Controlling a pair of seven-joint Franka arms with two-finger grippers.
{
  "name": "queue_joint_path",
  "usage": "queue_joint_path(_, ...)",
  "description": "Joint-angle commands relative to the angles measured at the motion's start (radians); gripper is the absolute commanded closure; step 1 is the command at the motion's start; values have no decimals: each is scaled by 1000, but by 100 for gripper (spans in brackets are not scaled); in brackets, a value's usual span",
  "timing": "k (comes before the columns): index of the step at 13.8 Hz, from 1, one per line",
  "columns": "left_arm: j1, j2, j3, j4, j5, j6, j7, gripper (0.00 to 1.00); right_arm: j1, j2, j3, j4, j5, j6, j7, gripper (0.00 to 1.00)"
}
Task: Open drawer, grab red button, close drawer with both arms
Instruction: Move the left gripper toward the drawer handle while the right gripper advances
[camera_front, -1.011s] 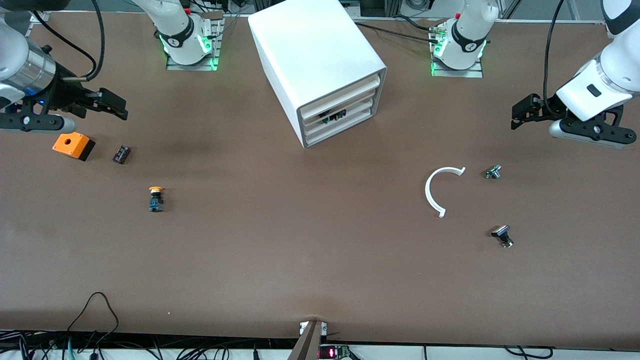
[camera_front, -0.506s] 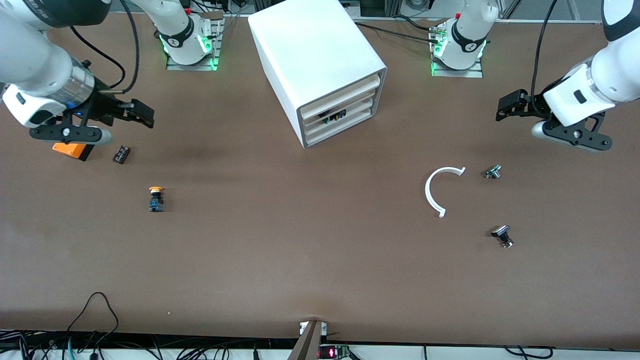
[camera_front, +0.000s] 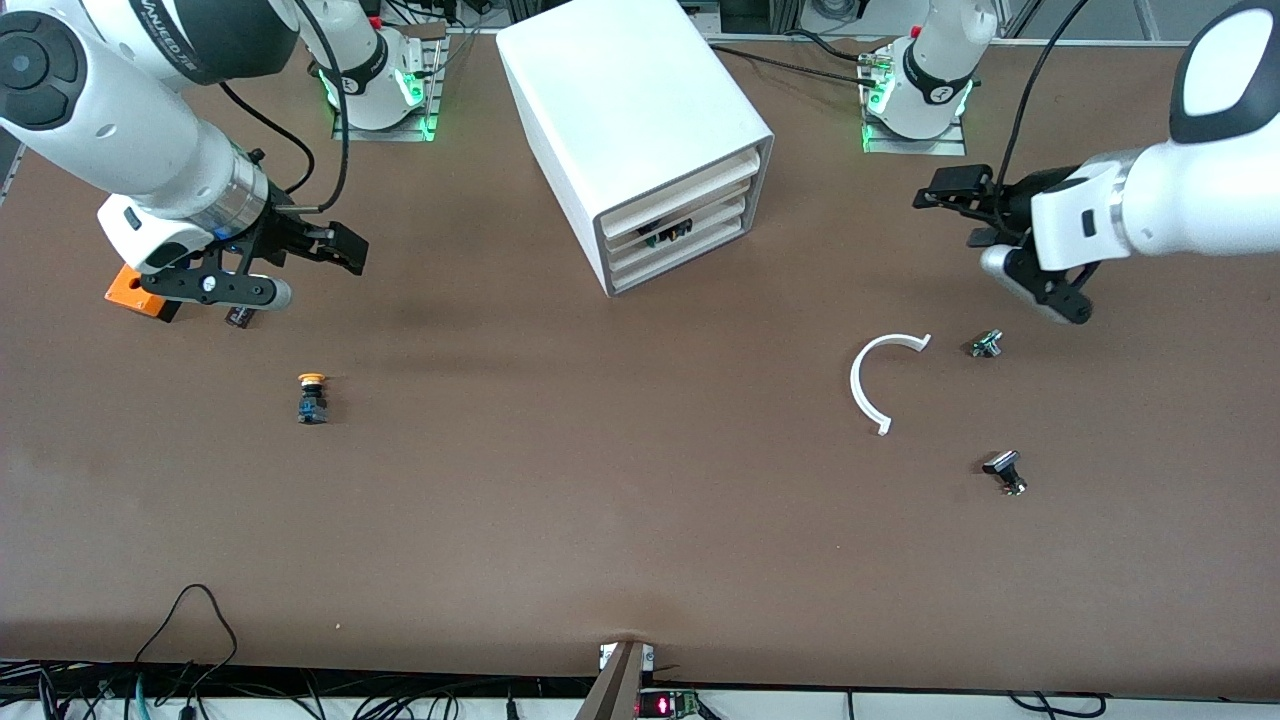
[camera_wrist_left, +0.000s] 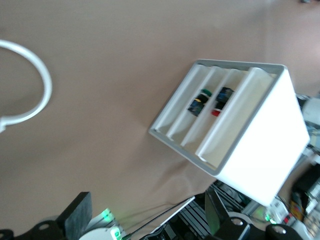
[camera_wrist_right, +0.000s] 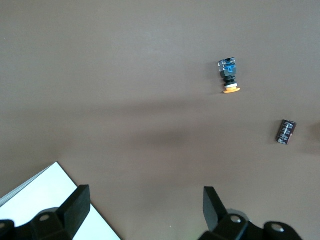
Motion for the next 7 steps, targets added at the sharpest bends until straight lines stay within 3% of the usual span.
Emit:
queue_joint_path(1,14,133,1,32,-163,-22,95,0,24,16,-5,13,15,10,59,0)
queue_joint_path(4,12,279,1,5,-358,-27,139,0,63,37,-5,17,16,46,91,0)
queue_joint_path(7,-23,359,1,-32,-461,15,230,0,104,68,-5,27,10,53,163,0)
